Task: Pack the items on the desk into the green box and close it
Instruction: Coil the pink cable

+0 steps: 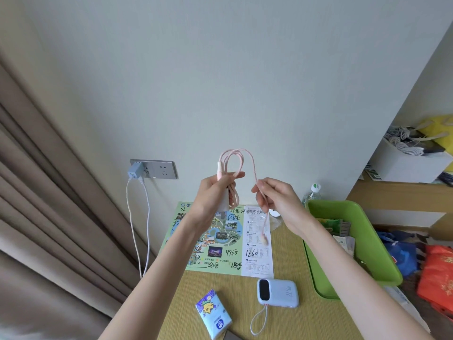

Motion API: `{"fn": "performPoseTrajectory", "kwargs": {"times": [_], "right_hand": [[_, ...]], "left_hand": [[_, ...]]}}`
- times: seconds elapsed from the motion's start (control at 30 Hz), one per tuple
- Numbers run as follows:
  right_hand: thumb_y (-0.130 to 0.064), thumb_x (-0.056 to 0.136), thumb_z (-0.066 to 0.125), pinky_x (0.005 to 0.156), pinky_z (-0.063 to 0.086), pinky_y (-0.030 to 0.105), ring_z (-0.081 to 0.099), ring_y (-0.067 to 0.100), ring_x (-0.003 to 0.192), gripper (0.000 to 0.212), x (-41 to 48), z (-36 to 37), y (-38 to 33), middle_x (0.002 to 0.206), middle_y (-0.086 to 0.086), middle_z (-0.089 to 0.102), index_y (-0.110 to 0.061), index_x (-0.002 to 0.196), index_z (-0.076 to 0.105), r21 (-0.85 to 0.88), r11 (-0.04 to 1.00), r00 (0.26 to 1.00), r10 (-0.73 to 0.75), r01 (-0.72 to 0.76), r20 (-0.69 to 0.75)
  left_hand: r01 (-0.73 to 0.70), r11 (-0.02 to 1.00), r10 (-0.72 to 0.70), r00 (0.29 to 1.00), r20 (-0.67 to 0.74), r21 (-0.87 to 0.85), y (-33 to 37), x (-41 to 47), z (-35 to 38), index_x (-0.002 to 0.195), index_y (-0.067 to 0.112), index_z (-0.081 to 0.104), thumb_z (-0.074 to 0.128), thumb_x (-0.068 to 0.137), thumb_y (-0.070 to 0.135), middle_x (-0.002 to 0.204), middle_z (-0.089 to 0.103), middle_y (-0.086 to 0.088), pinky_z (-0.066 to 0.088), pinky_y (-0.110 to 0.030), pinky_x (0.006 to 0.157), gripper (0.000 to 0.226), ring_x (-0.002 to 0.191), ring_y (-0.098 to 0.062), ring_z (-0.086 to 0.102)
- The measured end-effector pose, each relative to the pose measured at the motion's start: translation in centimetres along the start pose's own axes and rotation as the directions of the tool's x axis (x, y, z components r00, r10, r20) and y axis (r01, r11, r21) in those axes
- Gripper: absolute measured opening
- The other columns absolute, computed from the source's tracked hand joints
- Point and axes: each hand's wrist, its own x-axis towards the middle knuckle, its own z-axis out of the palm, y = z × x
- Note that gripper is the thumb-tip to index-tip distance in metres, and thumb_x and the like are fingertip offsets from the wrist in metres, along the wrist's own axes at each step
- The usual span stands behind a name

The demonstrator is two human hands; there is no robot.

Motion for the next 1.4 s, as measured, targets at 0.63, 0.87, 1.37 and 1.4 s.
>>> {"fn": "performPoseTrajectory", "kwargs": {"times": [0.63, 0.87, 1.37, 1.4], "right_hand": [[-0.015, 0.086, 0.07, 0.055, 0.042, 0.015, 0.049, 0.009, 0.056, 0.01, -0.4, -0.2, -0.3, 0.066, -0.003, 0.061, -0.006, 0.088, 0.066, -0.105, 0.986, 0.987, 0.135, -0.126, 0.089], [-0.012, 0.085, 0.072, 0.055, 0.039, 0.015, 0.05, 0.015, 0.067, 0.003, 0.1, -2.2, -2.6, 0.075, 0.006, 0.065, -0.01, 0.086, 0.072, -0.349, 0.935, 0.997, -0.046, 0.064, 0.06], [-0.014, 0.096, 0.058, 0.048, 0.051, 0.033, 0.059, 0.017, 0.057, 0.016, 1.7, -2.2, -4.3, 0.074, -0.001, 0.063, -0.002, 0.086, 0.055, -0.307, 0.945, 0.976, -0.051, 0.117, 0.213], [-0.013, 0.096, 0.059, 0.05, 0.052, 0.036, 0.058, 0.017, 0.057, 0.016, 1.7, -2.1, -4.4, 0.072, -0.001, 0.062, -0.002, 0.086, 0.055, -0.308, 0.943, 0.979, -0.064, 0.123, 0.196]], "left_hand": [[0.051, 0.991, -0.044, 0.998, -0.052, 0.127, 0.0, 0.3, 0.5, 0.084, 0.008, 0.06, 0.047, 0.097, 0.018, 0.08, 0.05, -0.005, 0.038, -0.034, 0.067, 0.021, 0.07, -0.019, 0.044], [0.018, 0.824, -0.004, 1.0, -0.027, 0.566, -1.0, 1.4, -1.7, 0.082, 0.016, 0.064, 0.047, 0.1, 0.031, 0.072, 0.058, 0.001, 0.04, -0.022, 0.054, 0.029, 0.06, -0.013, 0.049], [0.117, 0.921, -0.259, 0.897, 0.359, 0.372, 1.2, -0.7, -0.4, 0.077, 0.01, 0.058, 0.051, 0.084, 0.025, 0.072, 0.058, -0.004, 0.041, -0.027, 0.056, 0.019, 0.058, -0.018, 0.049], [0.149, 0.932, -0.275, 0.885, 0.376, 0.331, 1.3, -0.7, -0.4, 0.079, 0.009, 0.057, 0.049, 0.077, 0.027, 0.071, 0.057, -0.004, 0.04, -0.026, 0.053, 0.019, 0.057, -0.018, 0.048]]}}
